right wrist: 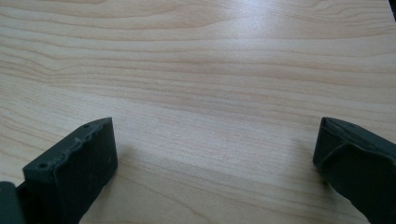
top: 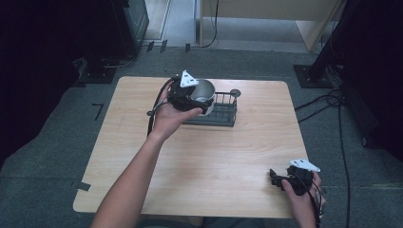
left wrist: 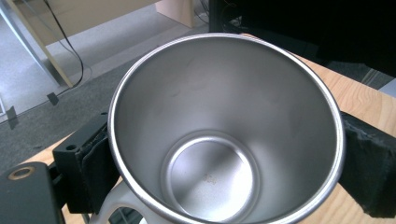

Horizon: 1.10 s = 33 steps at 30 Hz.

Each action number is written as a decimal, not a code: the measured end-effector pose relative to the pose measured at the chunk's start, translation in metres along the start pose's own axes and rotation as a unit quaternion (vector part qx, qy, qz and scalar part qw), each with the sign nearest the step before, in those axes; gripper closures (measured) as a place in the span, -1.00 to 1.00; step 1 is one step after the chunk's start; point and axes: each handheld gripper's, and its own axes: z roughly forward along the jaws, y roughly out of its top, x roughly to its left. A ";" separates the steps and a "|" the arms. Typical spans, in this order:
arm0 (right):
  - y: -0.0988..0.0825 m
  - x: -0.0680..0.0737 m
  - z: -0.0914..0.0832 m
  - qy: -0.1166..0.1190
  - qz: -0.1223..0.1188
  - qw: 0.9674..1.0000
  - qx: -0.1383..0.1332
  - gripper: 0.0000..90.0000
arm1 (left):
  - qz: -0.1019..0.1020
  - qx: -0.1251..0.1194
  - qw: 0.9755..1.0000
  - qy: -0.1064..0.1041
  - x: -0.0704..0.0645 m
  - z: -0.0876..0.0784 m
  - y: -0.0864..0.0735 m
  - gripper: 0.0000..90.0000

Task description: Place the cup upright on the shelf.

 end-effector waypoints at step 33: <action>0.000 0.000 0.000 0.000 -0.001 1.000 0.000 -1.00 | -0.037 0.069 0.996 0.035 0.016 0.090 -0.012 -0.84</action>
